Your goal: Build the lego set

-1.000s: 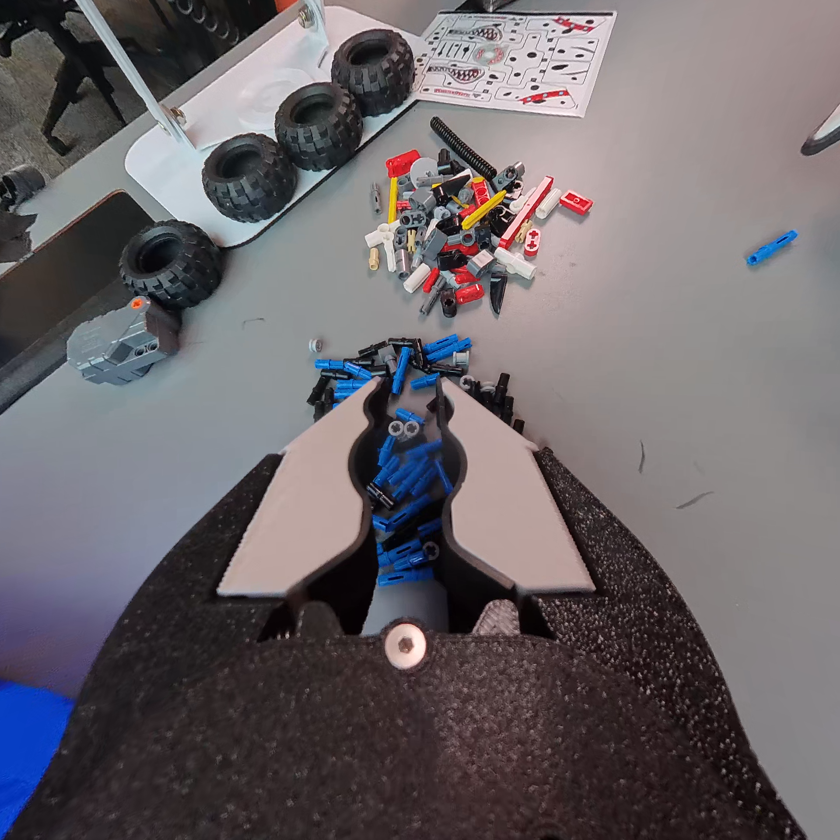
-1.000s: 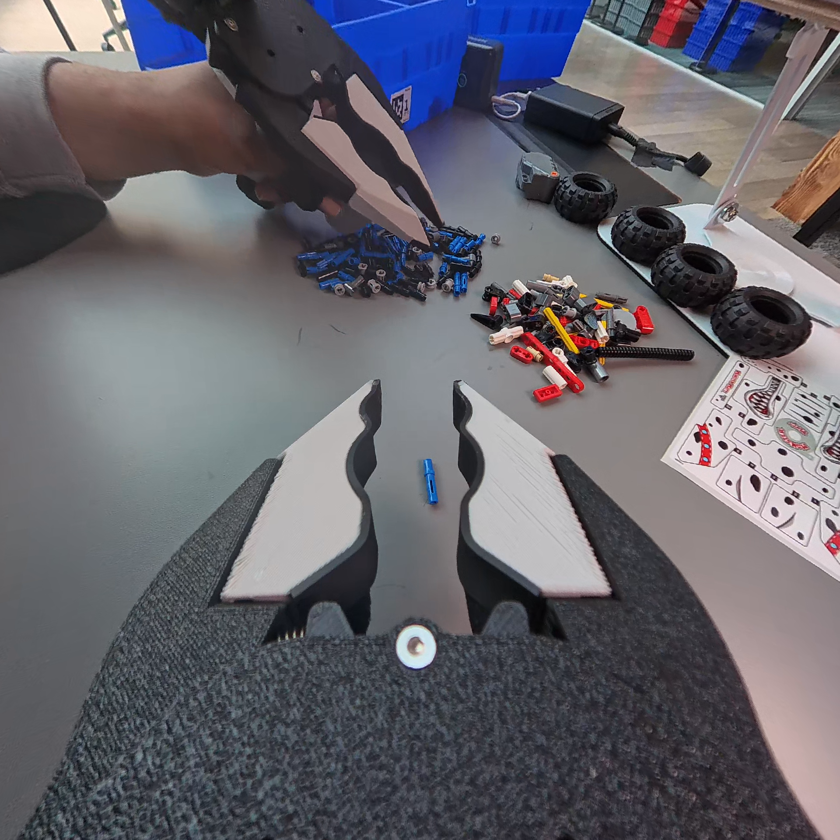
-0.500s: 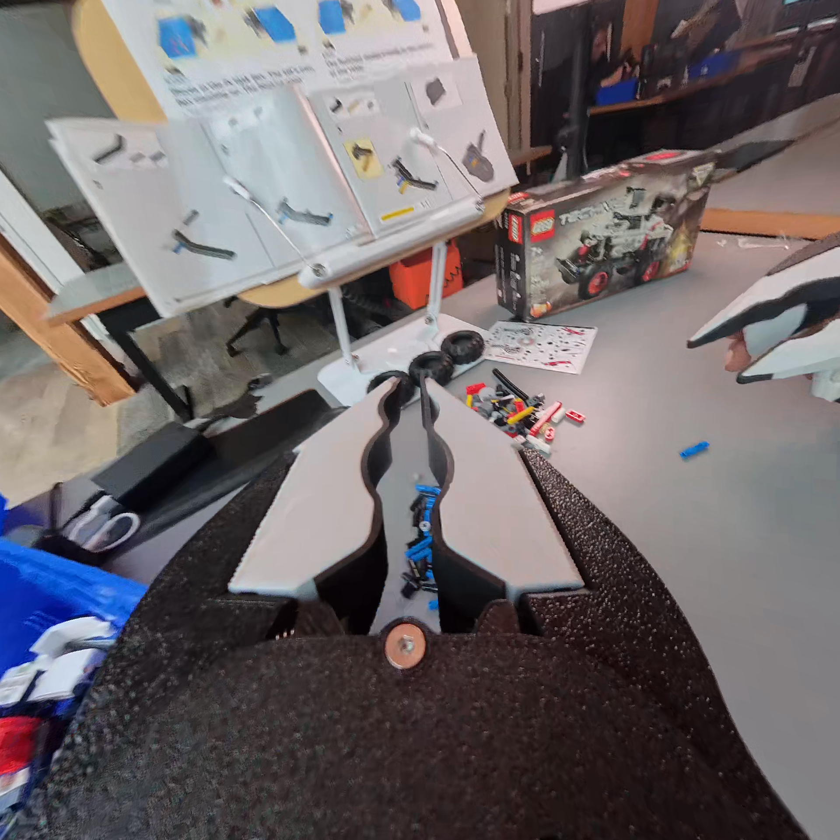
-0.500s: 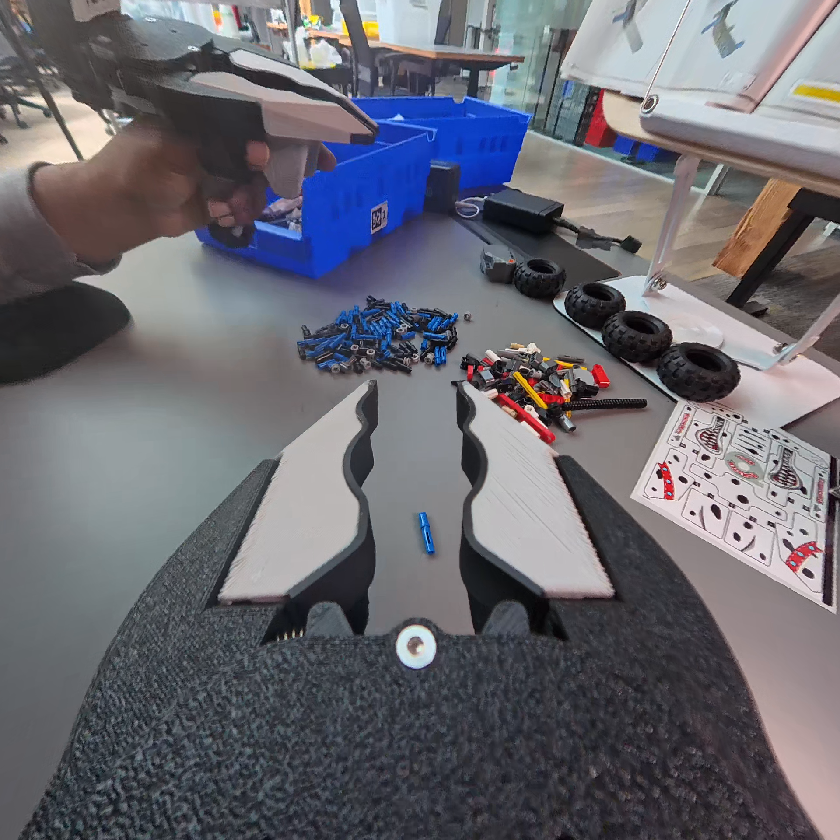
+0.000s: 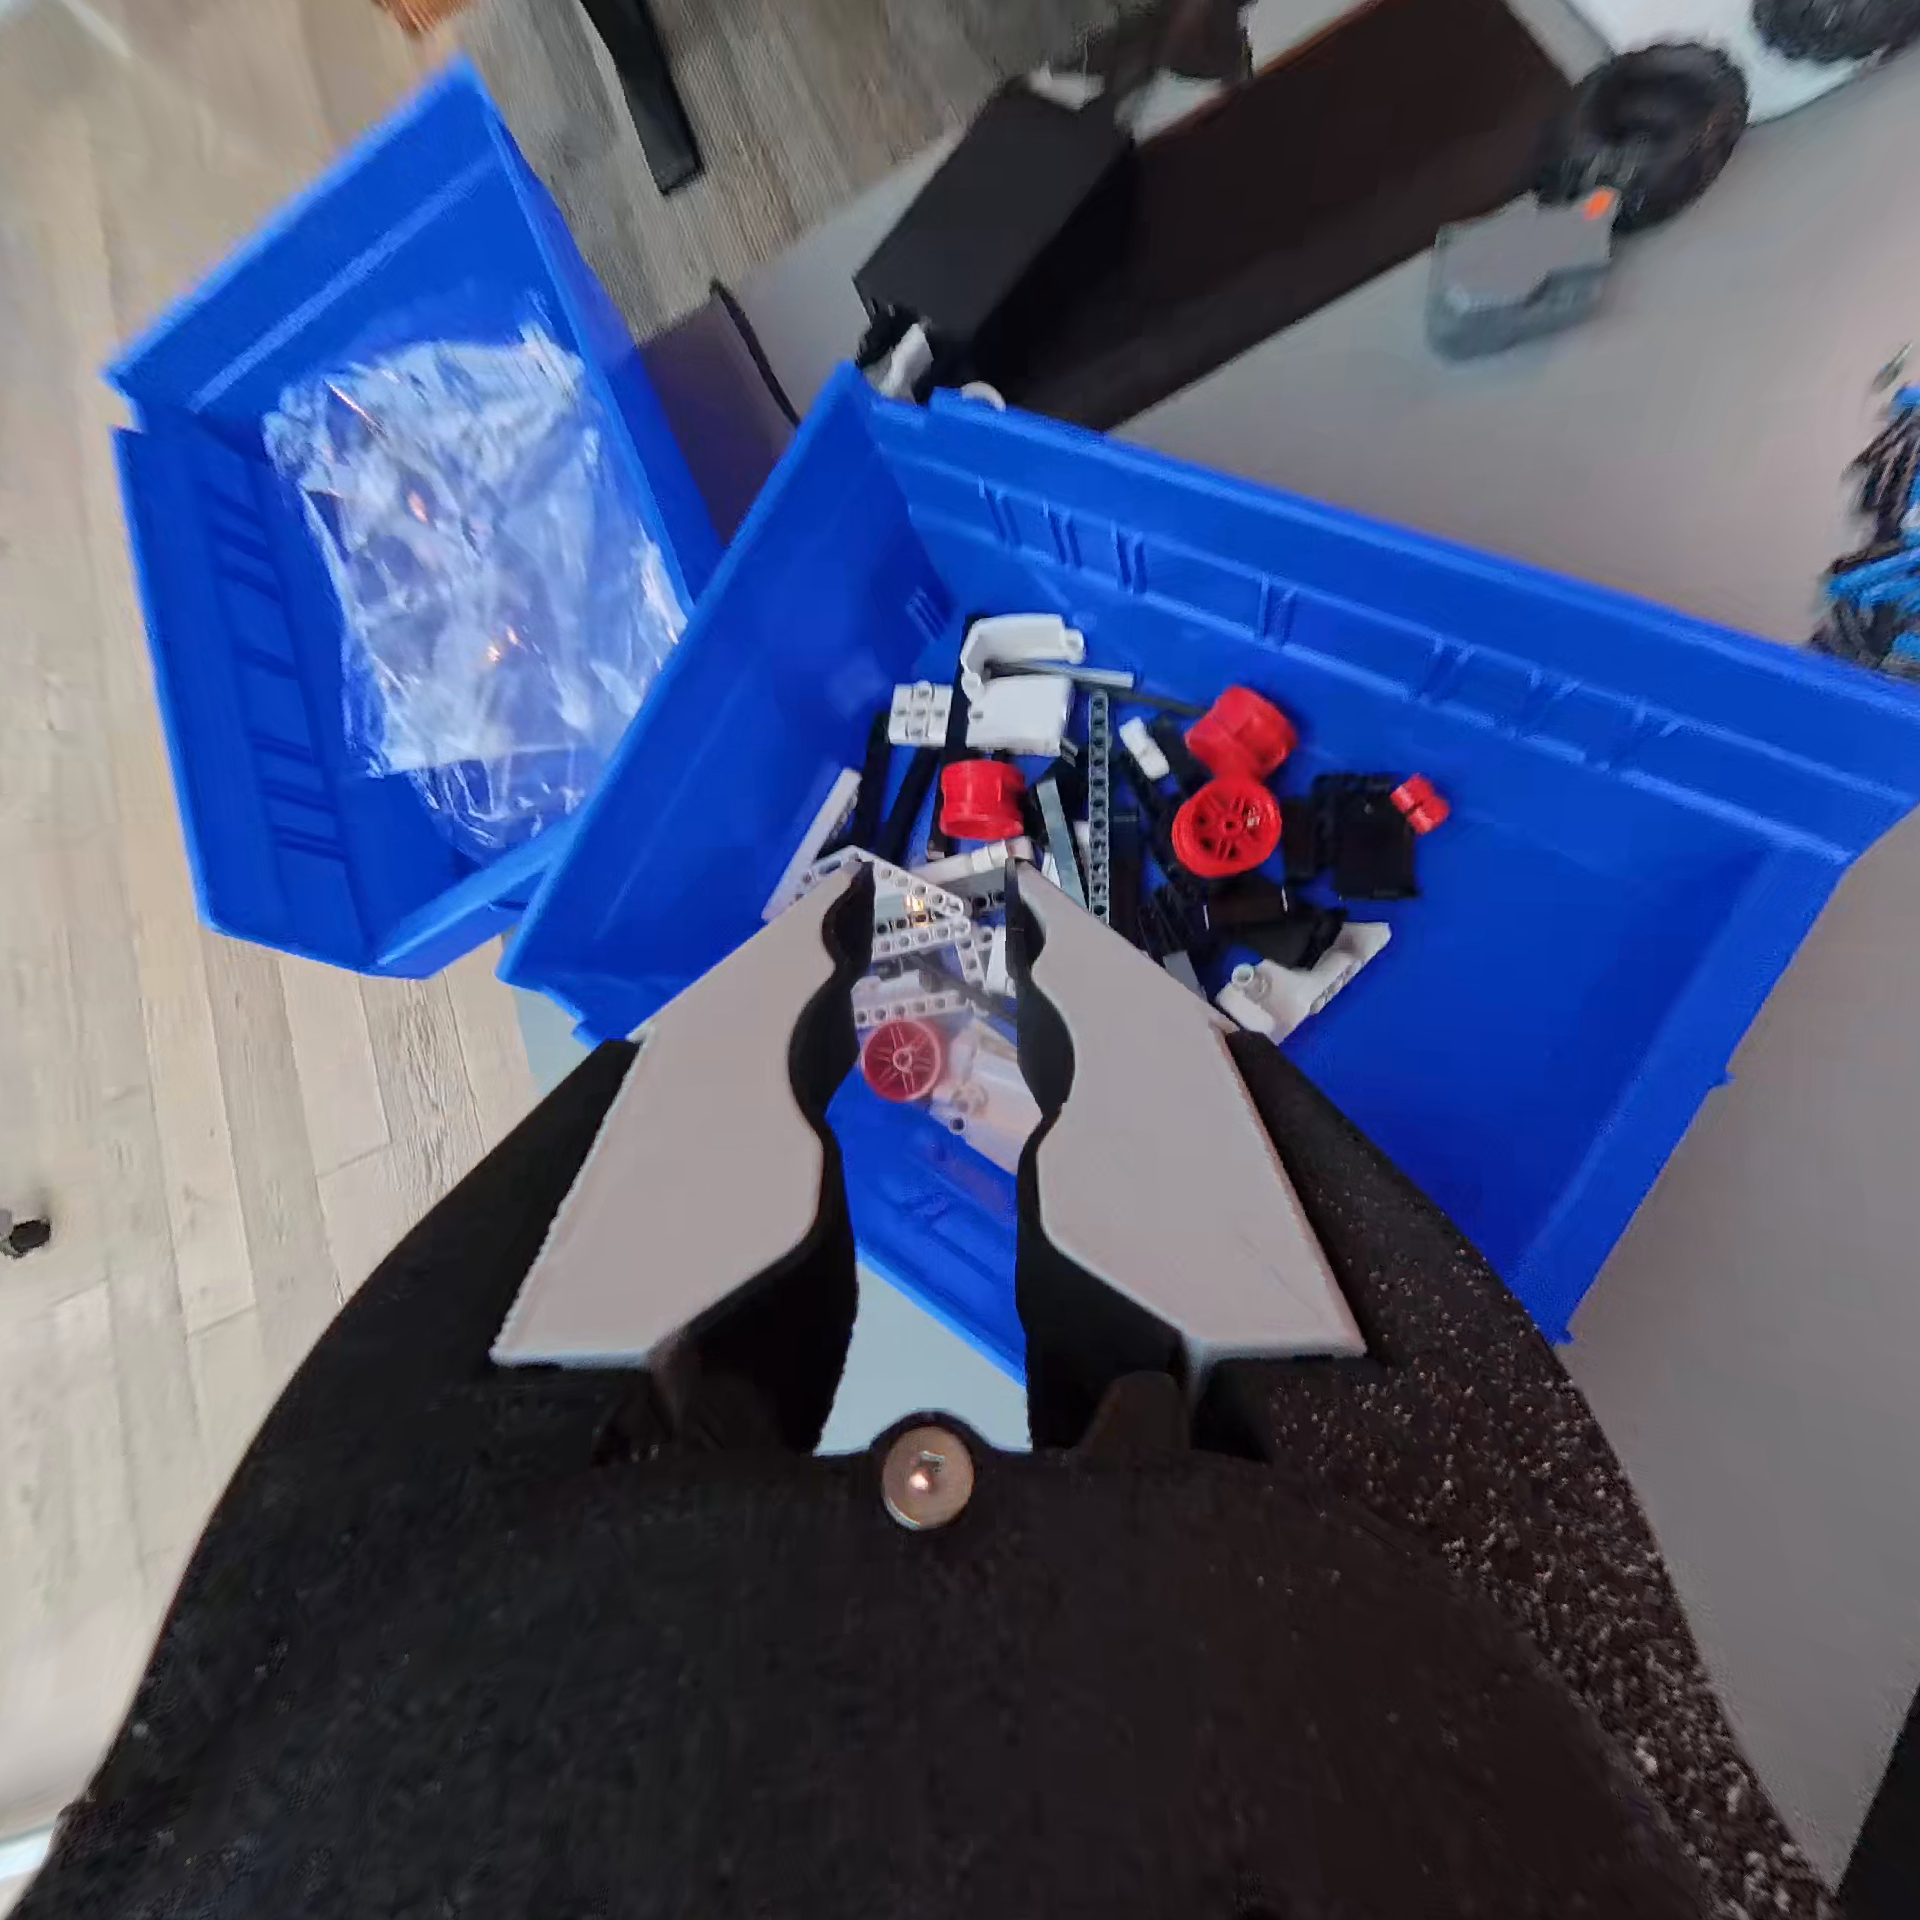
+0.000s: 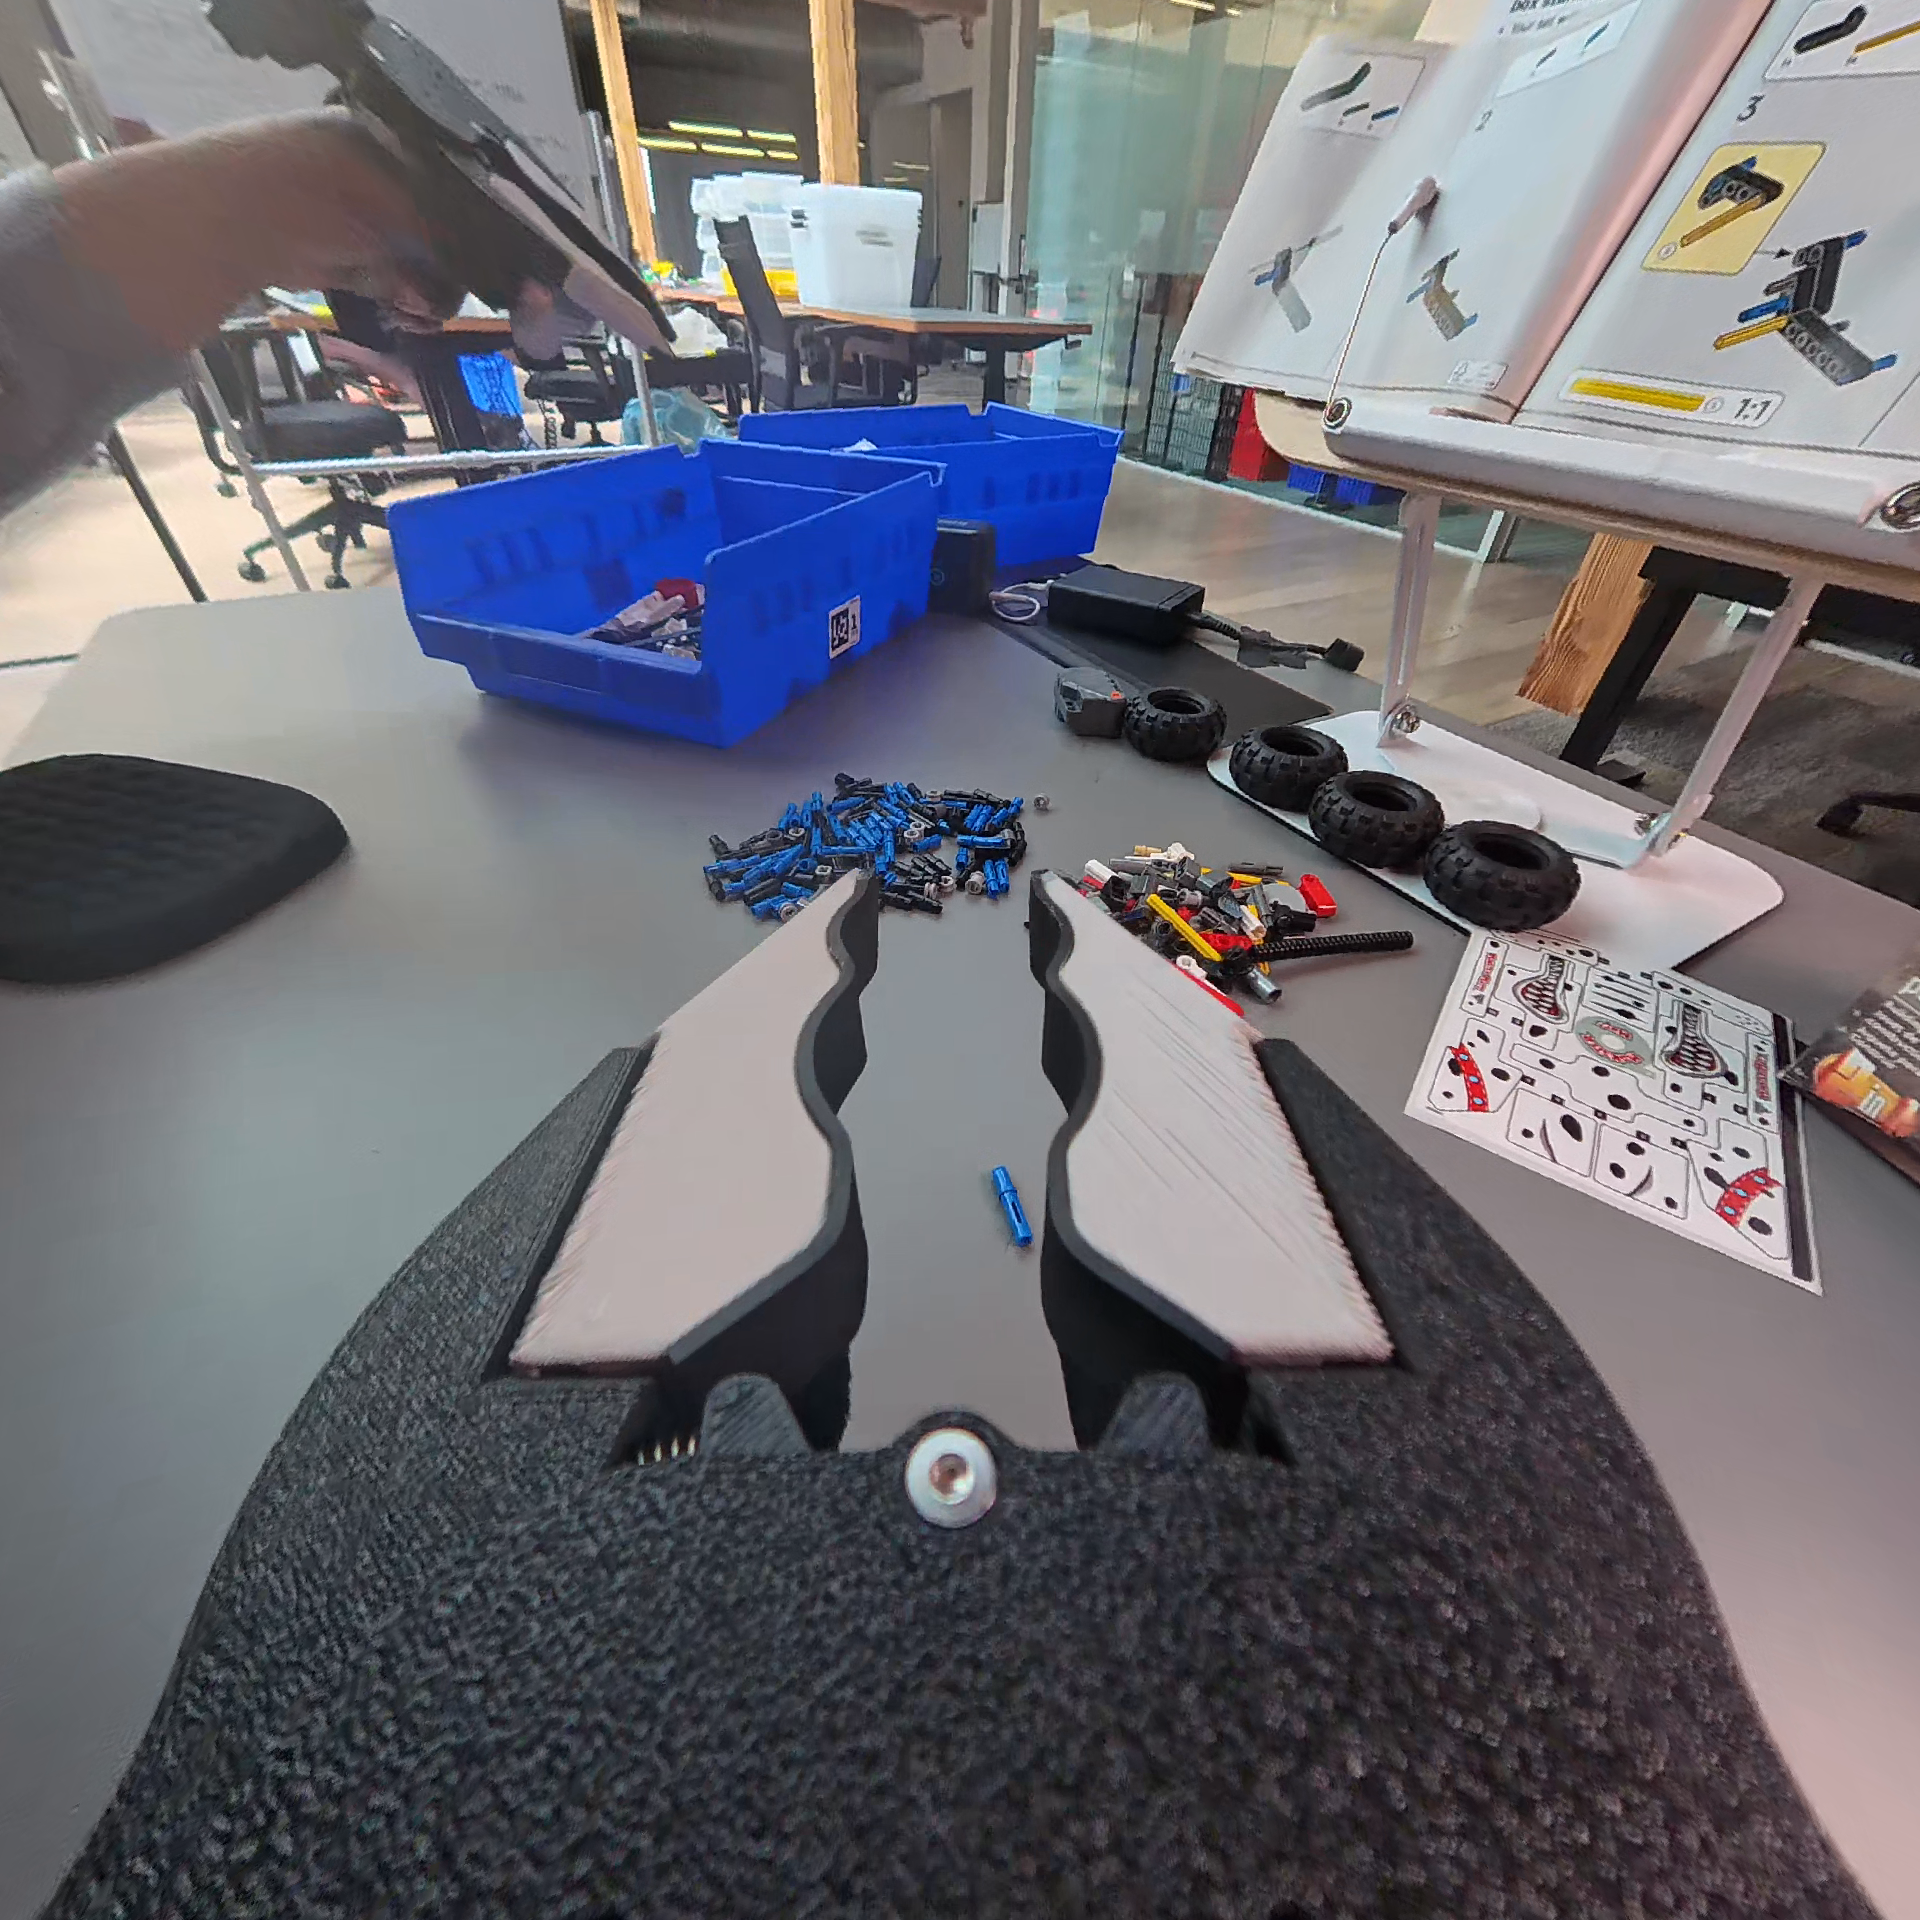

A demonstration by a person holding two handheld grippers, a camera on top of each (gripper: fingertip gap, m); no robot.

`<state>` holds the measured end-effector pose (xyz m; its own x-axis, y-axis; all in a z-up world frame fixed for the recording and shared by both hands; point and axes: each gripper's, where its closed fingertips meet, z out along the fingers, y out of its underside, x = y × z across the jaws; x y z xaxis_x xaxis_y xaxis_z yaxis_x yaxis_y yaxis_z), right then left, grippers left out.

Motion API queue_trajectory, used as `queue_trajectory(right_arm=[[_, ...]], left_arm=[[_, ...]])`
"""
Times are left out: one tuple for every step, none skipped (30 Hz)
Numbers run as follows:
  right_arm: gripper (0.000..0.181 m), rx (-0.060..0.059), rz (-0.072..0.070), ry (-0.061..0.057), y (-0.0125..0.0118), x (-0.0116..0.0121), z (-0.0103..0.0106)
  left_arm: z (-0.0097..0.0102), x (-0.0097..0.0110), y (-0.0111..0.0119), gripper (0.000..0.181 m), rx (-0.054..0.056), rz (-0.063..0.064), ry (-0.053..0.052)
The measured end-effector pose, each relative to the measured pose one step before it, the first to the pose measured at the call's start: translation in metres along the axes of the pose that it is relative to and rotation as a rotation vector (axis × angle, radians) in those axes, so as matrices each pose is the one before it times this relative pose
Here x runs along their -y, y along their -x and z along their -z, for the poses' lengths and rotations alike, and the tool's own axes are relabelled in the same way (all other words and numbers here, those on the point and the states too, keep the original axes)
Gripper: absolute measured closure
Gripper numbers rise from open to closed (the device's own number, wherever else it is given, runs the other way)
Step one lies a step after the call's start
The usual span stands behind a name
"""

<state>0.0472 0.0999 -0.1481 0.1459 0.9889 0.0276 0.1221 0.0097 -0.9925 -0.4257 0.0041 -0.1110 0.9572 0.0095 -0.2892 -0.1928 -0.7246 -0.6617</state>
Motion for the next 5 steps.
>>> queue_trajectory(right_arm=[[0.153,0.0026,-0.0041,0.0035,0.00014,-0.00125,-0.00104],[0.153,0.0029,-0.0051,0.0033,0.00015,-0.00122,-0.00108],[0.153,0.0013,-0.0044,0.0035,0.00014,-0.00136,-0.00084],[0.154,0.0001,-0.0026,0.0036,0.0001,-0.00151,-0.00051],[0.154,-0.0005,-0.0016,0.0045,-0.00016,-0.00164,-0.00046]], left_arm=[[-0.01254,-0.01489,-0.00059,0.157,-0.0263,-0.0162,0.0886],[-0.01307,-0.01297,-0.00185,0.157,-0.0262,-0.0158,0.086],[-0.01264,-0.00939,-0.00039,0.158,-0.011,-0.0163,0.0716],[-0.01207,-0.00721,-0.0014,0.158,-0.015,-0.0157,0.0646],[-0.01162,-0.00745,-0.00367,0.158,-0.0308,-0.0093,0.0723]])
